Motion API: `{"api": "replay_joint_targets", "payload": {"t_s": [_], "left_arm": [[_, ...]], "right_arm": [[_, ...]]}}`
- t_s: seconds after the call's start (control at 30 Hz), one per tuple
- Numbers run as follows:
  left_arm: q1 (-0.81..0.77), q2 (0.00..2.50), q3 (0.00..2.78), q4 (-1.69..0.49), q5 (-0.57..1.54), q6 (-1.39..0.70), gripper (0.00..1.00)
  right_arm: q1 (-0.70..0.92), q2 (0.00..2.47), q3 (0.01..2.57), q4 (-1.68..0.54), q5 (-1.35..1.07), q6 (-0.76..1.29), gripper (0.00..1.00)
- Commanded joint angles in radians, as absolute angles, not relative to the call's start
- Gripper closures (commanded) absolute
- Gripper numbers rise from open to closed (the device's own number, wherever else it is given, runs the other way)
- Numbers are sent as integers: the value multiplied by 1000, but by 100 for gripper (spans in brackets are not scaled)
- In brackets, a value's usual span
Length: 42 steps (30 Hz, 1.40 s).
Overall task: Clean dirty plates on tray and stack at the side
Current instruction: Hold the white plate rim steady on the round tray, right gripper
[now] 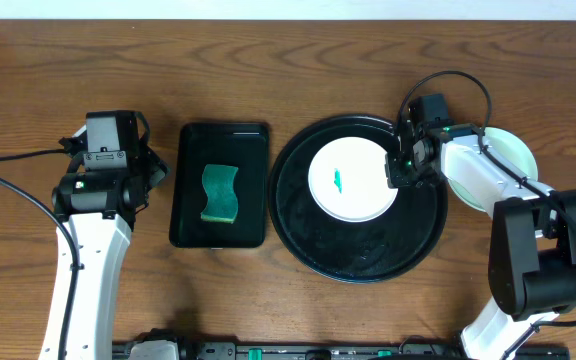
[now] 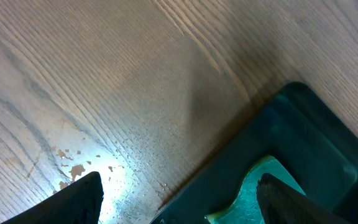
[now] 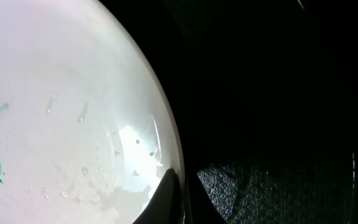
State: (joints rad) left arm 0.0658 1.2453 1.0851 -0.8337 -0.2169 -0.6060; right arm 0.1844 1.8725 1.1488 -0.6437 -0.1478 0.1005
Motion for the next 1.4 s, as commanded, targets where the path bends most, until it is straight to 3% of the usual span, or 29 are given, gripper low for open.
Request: {"api": "replay_joint_targets", "payload": {"t_s": [0.0, 0.23, 0.37, 0.53, 0.67, 0.83, 0.93, 1.0, 1.07, 1.37], "left_arm": [[73, 1241, 1083, -837, -237, -607, 20], [73, 1241, 1083, -837, -237, -607, 20], [73, 1241, 1083, -837, -237, -607, 20], [73, 1241, 1083, -836, -237, -607, 20], [73, 1241, 1083, -836, -237, -607, 20], [73, 1241, 1083, -837, -237, -607, 20], [73, 1241, 1083, -837, -237, -607, 20], [73, 1241, 1083, -836, -237, -607, 20], [73, 1241, 1083, -836, -237, -607, 20], [73, 1241, 1083, -837, -237, -607, 20]], "right_arm": [[192, 1838, 1143, -656, -162, 72, 99], [192, 1829, 1143, -664, -162, 72, 97], [192, 1829, 1143, -664, -155, 72, 73], [192, 1829, 1143, -655, -142, 73, 70], [192, 1829, 1143, -642, -142, 73, 83], [192, 1829, 1143, -642, -142, 73, 92], [192, 1829, 1143, -643, -142, 73, 92], [192, 1829, 1143, -643, -142, 73, 83], [192, 1829, 1142, -643, -142, 73, 81], [192, 1831, 1142, -643, -113, 73, 99]]}}
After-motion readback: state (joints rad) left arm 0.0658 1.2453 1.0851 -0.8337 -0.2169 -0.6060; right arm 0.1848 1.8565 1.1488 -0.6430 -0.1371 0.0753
